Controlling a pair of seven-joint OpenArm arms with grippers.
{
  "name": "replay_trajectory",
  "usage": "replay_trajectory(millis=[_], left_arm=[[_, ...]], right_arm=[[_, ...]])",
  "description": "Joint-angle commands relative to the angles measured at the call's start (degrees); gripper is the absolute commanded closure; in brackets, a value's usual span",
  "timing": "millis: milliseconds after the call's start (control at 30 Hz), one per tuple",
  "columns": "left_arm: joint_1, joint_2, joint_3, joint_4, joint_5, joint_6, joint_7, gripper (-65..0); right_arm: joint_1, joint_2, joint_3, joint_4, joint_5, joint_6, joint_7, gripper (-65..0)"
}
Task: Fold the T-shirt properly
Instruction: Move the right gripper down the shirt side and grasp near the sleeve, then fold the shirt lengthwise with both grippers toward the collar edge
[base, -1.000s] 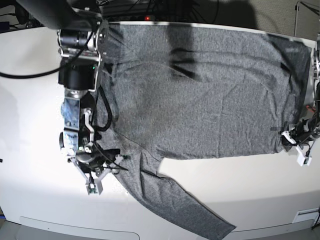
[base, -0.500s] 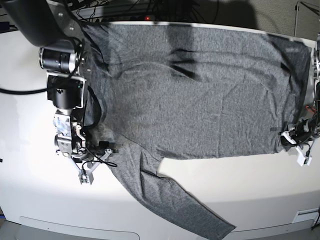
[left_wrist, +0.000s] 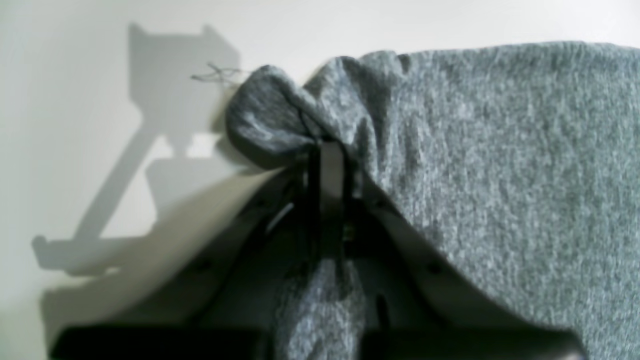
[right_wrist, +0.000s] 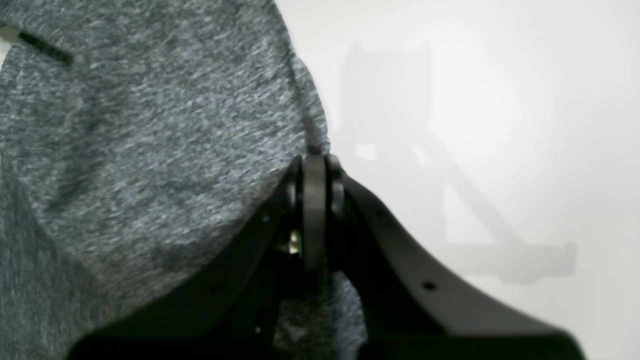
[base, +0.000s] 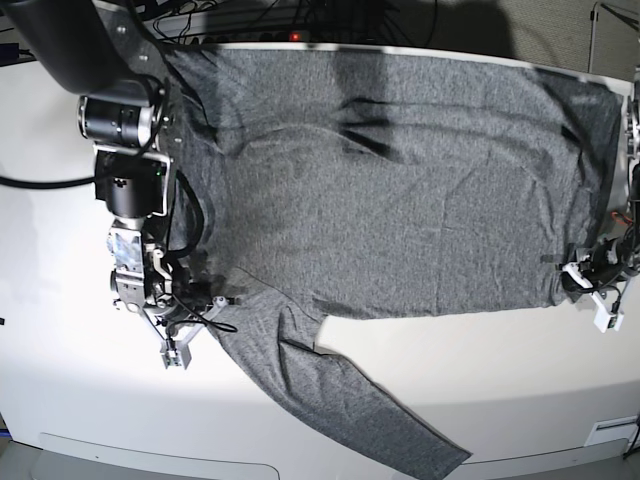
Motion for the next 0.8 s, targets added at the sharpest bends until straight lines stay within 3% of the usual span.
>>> replay_trajectory(millis=[0,133,267,433,600,767], left_arm=[[-1.29,-0.83,0.02,0.48,0.2,-0.26,0.22,0.0],[-1.27,-0.85,0.02,0.83,0.2,-0.26,0.26,0.0],[-1.27,-0.85,0.02,2.86,0.17,-0.26,1.14,0.0],[-1.22,-1.33,0.02,8.17,-3.28,-0.26,6.82,0.0],[-1.25,-4.13,0.02,12.87,-7.85,-0.26,10.78,0.0],[-1.22,-7.78,0.02,14.1,-13.16,-0.26,13.35,0.0]], right_arm=[[1.88,0.57,0.0,0.96,-0.04,0.15,0.44,0.0],[1.86,0.57,-0.02,3.34,0.66,0.5,-0.57,0.0],[1.6,0.57,-0.02,7.48,3.43,4.13,-3.15,0.0],[-0.02,0.57,-0.02,12.61,4.92,6.45,-5.22,0.0],[-4.57,0.59,-0.02,20.59,8.48,9.33,-7.34,0.0],[-10.97,0.59,-0.02,30.56,11.19,9.42,-8.11,0.0]])
